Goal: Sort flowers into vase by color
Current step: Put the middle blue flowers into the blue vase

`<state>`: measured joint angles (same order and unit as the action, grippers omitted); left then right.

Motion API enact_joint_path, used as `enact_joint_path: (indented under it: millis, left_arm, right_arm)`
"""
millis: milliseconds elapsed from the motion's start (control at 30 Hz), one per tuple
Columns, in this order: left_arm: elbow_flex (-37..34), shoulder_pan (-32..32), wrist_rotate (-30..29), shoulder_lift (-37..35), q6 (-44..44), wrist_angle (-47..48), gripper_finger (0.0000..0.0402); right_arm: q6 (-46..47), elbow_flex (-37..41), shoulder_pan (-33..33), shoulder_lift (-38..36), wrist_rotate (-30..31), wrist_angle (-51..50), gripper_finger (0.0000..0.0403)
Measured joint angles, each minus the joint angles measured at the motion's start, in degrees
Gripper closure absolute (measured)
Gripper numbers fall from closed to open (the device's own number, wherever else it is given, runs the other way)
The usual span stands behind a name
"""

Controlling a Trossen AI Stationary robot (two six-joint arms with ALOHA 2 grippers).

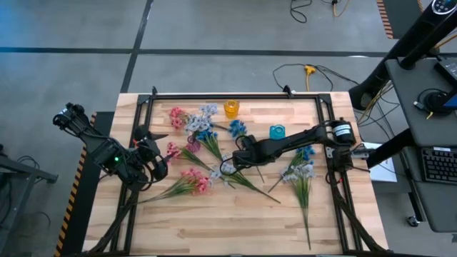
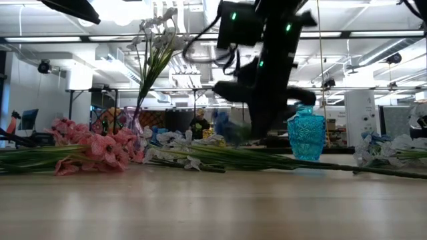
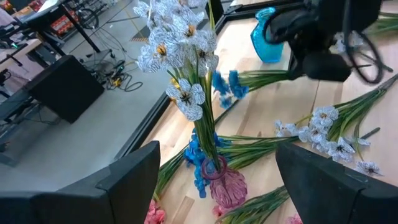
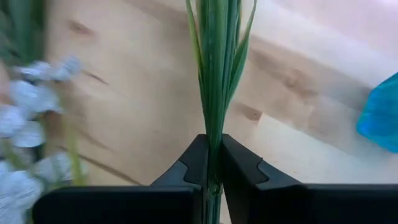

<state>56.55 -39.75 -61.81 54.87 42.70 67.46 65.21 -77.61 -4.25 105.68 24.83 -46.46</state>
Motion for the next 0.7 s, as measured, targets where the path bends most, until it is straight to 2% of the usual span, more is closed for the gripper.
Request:
enact_joint_path:
  millis: [400, 533, 700]
  left_arm:
    - [0.0, 0.0, -4.1, 0.0, 0.3, -2.5, 0.0100]
    - [0.0, 0.0, -5.2, -0.2, 0.3, -4.6, 0.0100]
    - [0.0, 0.0, -6.6, 0.0, 0.4, -7.1, 0.0100]
  right_arm:
    - [-9.3, 1.8, -3.4, -15.2, 12.8, 0.6, 0.0378]
    - [-16.2, 5.7, -3.3, -20.1, 14.4, 8.3, 0.0378]
    - [-28.0, 14.1, -3.4, -26.6, 13.8, 26.0, 0.0378]
